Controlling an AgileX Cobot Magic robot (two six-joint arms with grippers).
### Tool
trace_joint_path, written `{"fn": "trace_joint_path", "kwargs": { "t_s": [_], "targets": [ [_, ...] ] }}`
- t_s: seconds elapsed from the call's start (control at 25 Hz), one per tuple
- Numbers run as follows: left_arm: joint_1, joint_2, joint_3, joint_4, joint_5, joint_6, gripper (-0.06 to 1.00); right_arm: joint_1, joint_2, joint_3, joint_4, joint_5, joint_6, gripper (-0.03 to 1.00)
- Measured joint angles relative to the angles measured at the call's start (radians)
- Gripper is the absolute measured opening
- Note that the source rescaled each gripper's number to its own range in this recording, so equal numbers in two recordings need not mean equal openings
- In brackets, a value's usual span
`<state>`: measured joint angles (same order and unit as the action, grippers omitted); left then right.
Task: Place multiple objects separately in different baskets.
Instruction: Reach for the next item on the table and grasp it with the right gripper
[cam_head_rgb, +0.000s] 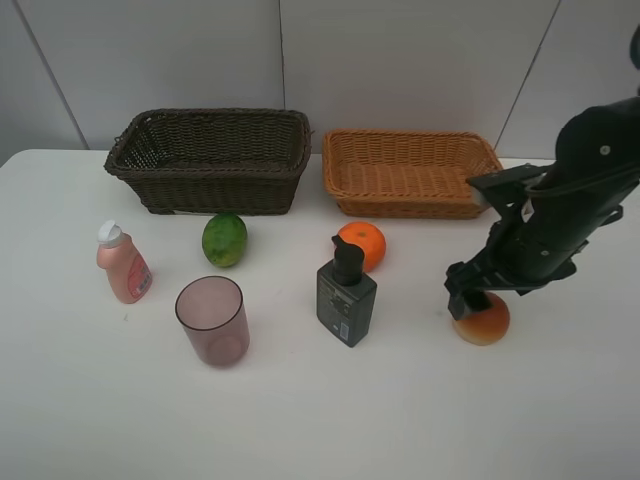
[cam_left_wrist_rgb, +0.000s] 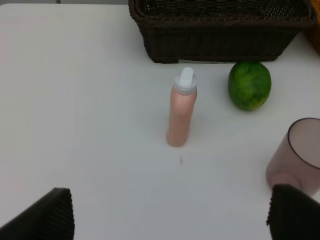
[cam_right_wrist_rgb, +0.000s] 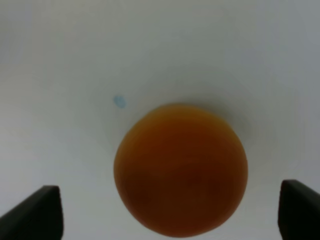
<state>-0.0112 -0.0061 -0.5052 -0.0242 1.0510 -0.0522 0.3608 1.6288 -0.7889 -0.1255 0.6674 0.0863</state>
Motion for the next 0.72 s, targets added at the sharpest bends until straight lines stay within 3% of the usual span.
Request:
{"fn": "trace_joint_path", "kwargs": {
  "t_s": [0.72],
  "targets": [
    [0.000, 0.000, 0.000, 0.000, 0.000, 0.000, 1.00, 0.000, 0.026, 0.000, -0.012, -0.012, 0.000, 0.94]
  ]
}}
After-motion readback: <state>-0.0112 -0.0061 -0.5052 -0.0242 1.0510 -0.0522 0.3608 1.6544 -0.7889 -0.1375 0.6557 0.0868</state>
